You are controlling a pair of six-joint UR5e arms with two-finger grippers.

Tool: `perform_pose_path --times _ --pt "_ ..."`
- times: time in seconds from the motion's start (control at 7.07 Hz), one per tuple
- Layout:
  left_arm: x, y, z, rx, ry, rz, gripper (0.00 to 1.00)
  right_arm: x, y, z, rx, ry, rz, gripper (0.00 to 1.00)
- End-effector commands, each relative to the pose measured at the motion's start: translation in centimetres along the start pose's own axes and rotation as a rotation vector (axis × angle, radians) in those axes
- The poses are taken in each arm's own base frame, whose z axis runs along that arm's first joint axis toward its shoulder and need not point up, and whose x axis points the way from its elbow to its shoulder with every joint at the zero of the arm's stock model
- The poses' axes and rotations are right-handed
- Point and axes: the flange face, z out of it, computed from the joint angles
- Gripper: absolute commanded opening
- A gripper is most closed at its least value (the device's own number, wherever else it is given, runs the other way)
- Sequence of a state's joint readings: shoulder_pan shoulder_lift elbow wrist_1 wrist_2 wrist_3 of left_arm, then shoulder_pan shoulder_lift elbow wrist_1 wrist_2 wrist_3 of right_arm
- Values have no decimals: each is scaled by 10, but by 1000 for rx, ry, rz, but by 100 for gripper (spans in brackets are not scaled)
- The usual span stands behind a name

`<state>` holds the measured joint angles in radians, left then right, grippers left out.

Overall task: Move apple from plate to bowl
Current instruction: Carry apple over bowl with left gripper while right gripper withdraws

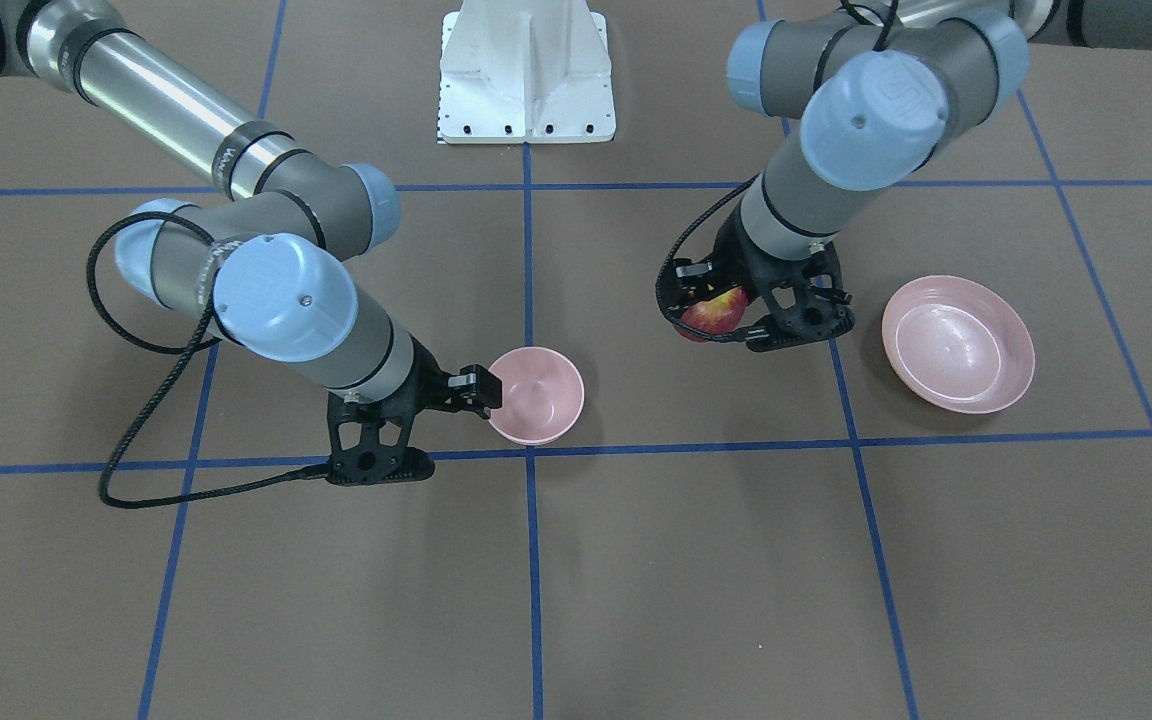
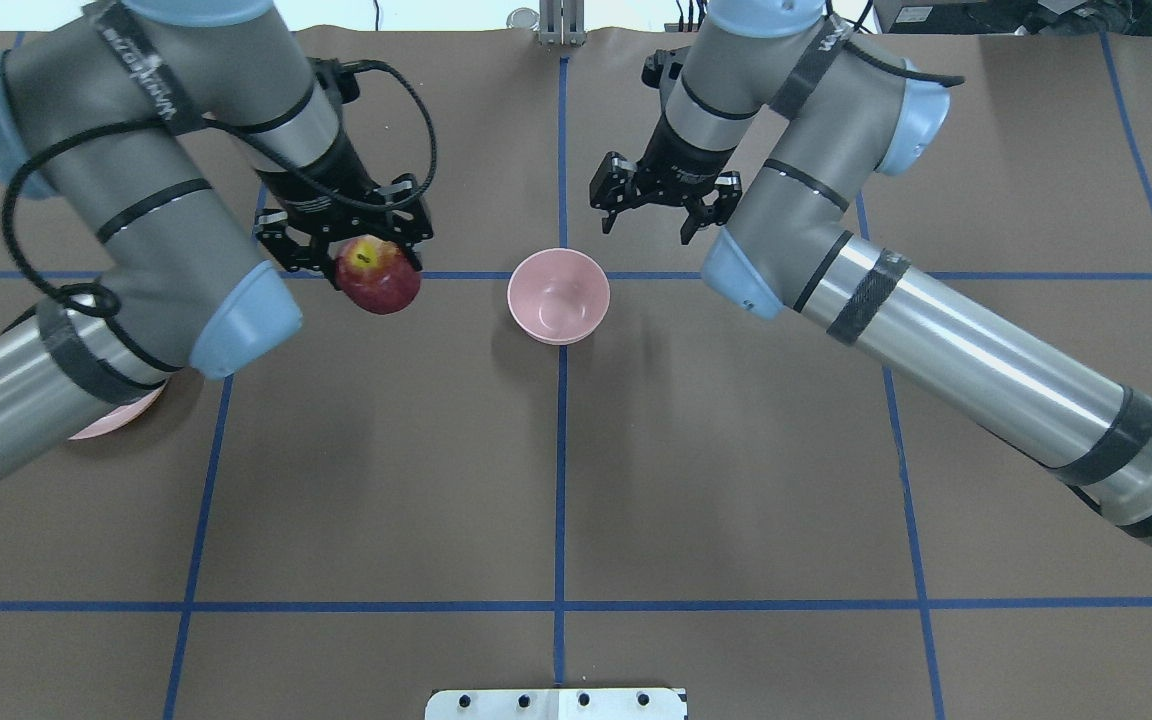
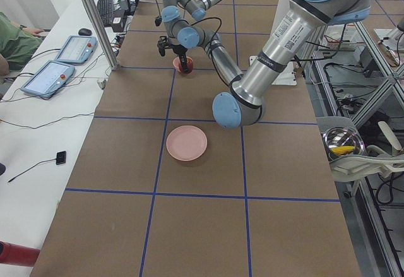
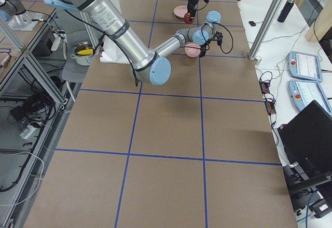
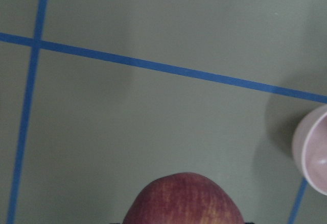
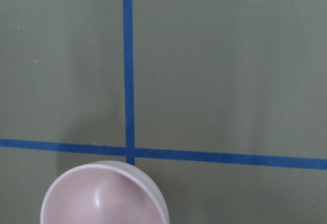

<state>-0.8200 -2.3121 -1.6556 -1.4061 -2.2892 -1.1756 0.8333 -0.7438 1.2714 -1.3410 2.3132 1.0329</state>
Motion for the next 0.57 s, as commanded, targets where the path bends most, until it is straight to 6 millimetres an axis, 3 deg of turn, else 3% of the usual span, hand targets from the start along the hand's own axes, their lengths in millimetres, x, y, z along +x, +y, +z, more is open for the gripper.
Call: perform_pose_path --times 0.0,0.14,0.28,0.42 --pt "87 -8 11 -11 24 -11 0 76 -4 -29 -13 38 -15 100" --pt "106 -19 29 -9 53 -9 0 104 -9 -48 -22 81 -15 100" --pt "116 -28 56 14 58 10 0 141 4 -56 -39 113 -52 100" --pt "127 -24 82 45 41 28 0 175 5 -71 -29 125 -68 100"
